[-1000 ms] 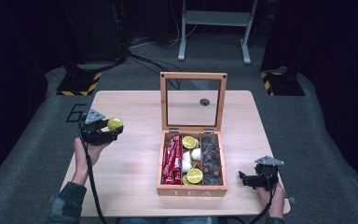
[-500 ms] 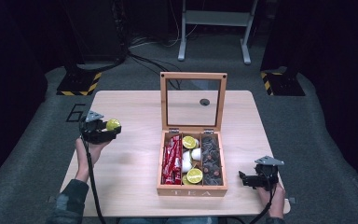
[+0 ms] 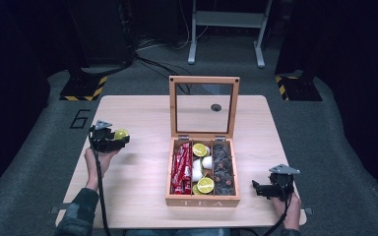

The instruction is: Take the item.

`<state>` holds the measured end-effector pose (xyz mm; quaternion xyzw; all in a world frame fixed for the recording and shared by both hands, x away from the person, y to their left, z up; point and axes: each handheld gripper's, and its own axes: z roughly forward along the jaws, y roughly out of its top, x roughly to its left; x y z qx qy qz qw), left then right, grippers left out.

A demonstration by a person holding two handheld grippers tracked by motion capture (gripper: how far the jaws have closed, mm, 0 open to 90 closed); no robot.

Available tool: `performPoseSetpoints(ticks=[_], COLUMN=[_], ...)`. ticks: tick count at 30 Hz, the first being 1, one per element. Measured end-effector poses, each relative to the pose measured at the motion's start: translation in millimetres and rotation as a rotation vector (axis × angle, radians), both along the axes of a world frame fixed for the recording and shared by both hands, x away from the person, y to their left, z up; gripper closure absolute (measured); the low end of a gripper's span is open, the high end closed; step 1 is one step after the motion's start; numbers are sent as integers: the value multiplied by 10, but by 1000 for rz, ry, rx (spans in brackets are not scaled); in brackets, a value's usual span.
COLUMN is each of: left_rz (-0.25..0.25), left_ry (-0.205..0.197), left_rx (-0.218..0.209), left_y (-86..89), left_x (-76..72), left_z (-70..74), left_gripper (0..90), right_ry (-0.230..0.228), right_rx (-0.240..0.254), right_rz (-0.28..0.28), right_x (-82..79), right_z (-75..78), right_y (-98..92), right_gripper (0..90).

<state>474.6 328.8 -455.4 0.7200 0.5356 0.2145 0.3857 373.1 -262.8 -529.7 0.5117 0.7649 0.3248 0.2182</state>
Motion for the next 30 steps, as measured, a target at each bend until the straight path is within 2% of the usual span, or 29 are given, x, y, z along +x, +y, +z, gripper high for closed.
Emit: performPoseSetpoints(ticks=[7, 12, 18, 23, 30], left_rz=[14, 25, 28, 22, 24], left_ry=[23, 57, 89, 144, 168], left_rx=[-25, -32, -31, -20, -21], left_y=[20, 16, 17, 33, 25], left_x=[68, 140, 199, 239, 257], left_z=[-112, -204, -298, -372, -425], left_gripper=[388, 388, 388, 387, 386], right_ry=[-1, -2, -1, -1, -1], right_rx=[-1, 0, 0, -1, 0], right_rz=[0, 0, 0, -1, -1], right_x=[0, 0, 0, 0, -1], right_z=[-1, -1, -1, -1, -1], right_y=[0, 0, 0, 0, 1], right_gripper=[14, 14, 14, 14, 14])
